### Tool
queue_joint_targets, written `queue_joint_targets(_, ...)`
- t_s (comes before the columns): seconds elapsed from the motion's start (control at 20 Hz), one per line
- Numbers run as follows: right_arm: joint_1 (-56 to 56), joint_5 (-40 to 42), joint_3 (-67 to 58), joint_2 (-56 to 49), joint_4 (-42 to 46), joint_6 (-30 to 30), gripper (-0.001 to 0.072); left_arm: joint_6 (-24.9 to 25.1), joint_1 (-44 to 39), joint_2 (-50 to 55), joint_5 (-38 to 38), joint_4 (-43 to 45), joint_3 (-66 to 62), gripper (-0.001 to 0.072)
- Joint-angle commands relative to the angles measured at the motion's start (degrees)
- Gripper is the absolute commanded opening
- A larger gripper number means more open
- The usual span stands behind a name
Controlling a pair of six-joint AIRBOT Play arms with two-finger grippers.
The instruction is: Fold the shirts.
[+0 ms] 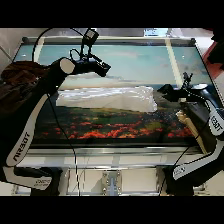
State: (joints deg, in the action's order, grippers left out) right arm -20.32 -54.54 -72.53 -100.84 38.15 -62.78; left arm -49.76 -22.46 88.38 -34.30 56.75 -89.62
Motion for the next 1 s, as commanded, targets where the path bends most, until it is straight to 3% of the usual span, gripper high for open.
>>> queue_joint_targets(0.0,-0.5,-2.3,-0.1,-3.8,-6.1,6.6,0.0640,-1.5,-0.9,0.0,0.2,0.2,-0.1,0.0543)
queue_joint_targets(0.1,-0.1,-3.9,-0.1,-5.5,-10.9,9.5,0.0640,-1.8,-0.9,0.0,0.1,0.2,-0.1,0.0543)
queue_joint_targets(0.7,8.0,-7.2,-0.1,-6.1,-8.1,10.3,0.0631,-3.0,-0.8,0.0,-2.9,0.3,0.0,0.0542)
queue_joint_targets(0.75,8.5,-7.1,-0.1,-6.1,-8.2,10.2,0.0583,-3.0,-0.8,0.1,-2.8,0.5,0.0,0.0536)
queue_joint_targets(0.8,8.9,-7.1,-0.1,-6.1,-8.4,10.2,0.0510,-3.0,-0.8,0.5,-2.8,1.5,0.0,0.0455)
queue_joint_targets(0.9,9.3,-7.2,-0.1,-6.1,-8.8,10.2,0.0308,-3.3,-0.8,2.1,-2.9,3.4,0.0,0.0072)
queue_joint_targets(0.95,9.3,-7.7,-0.1,-6.1,-9.0,10.3,0.0132,-4.7,-0.8,3.5,-2.8,3.7,0.0,0.0014)
